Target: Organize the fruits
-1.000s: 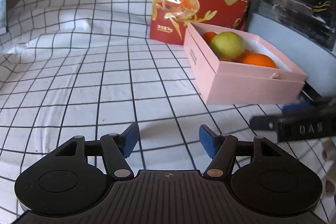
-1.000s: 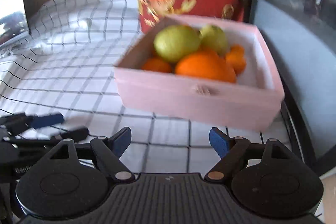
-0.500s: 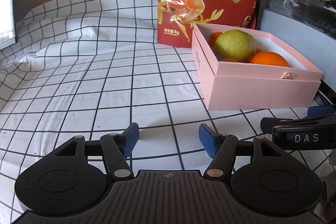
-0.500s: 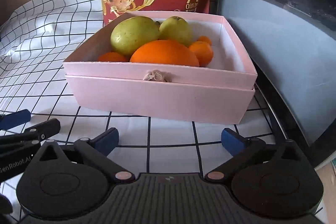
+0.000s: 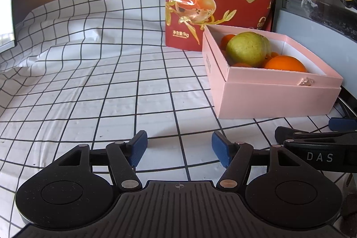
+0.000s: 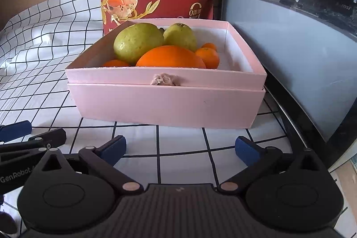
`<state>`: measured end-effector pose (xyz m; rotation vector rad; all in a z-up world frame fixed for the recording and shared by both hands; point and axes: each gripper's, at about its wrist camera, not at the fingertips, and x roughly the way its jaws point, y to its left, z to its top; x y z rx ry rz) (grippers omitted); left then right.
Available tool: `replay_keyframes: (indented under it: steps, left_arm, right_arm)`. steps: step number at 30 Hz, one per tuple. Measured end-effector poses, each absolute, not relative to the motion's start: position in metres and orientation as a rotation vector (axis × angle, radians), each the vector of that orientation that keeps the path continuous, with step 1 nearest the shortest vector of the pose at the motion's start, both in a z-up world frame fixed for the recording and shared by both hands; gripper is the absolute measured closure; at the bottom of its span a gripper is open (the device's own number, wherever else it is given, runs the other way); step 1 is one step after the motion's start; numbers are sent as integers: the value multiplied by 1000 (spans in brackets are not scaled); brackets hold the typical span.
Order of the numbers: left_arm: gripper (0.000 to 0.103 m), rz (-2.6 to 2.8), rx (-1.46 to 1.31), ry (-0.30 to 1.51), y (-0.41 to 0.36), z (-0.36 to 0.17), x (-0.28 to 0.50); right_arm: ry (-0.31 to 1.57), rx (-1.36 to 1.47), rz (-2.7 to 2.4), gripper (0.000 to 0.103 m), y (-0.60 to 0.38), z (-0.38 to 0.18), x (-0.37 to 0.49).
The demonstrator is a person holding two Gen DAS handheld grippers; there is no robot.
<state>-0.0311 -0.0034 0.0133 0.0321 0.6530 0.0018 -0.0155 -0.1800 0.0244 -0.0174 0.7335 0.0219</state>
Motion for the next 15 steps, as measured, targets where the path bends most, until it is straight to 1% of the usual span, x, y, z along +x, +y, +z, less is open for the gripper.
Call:
replay_keyframes:
  steps: [15]
  left_arm:
    - [33,0,35,653,-3,13,-31]
  right_arm:
    - [726,-16,17,0,-179,24,-18]
